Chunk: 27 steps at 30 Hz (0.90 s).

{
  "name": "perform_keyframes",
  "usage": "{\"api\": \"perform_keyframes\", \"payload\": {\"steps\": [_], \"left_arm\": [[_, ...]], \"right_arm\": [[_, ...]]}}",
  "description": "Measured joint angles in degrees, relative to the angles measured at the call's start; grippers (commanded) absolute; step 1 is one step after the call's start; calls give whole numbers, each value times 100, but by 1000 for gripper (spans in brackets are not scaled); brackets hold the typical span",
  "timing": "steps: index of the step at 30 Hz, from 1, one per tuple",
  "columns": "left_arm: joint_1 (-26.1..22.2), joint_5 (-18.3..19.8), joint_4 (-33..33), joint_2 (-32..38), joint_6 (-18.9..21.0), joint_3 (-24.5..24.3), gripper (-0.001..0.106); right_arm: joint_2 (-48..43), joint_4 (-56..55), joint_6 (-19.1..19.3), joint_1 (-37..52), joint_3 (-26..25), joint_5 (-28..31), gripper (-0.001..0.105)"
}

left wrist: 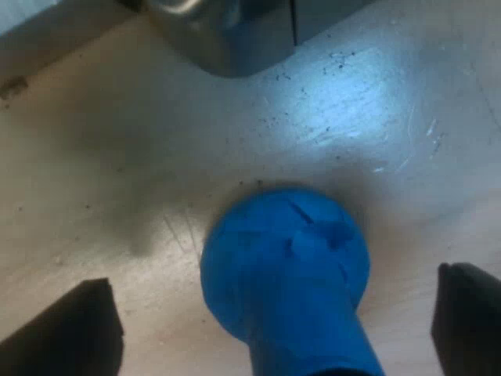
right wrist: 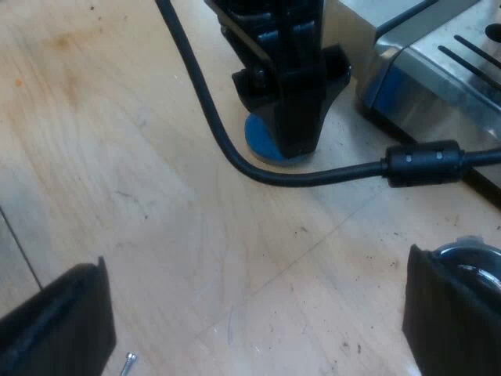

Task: Grind coffee beans and then tamp

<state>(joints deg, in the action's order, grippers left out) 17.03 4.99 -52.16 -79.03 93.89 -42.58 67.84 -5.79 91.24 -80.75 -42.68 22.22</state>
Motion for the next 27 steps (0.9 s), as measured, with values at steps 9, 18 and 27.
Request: {"api": "perform_keyframes", "payload": {"steps": [9,18,27], "left_arm": [[0,0,36,1,0,15,4],[400,42,-189,598,-128,26,0],[1085,47,-301,1558,-128,26,0]], "right_arm": [[0,0,128,0,0,0,77],[-468,-166,658,0,0,526,77],[-1247,-600,688,0,562,1066,77]]}}
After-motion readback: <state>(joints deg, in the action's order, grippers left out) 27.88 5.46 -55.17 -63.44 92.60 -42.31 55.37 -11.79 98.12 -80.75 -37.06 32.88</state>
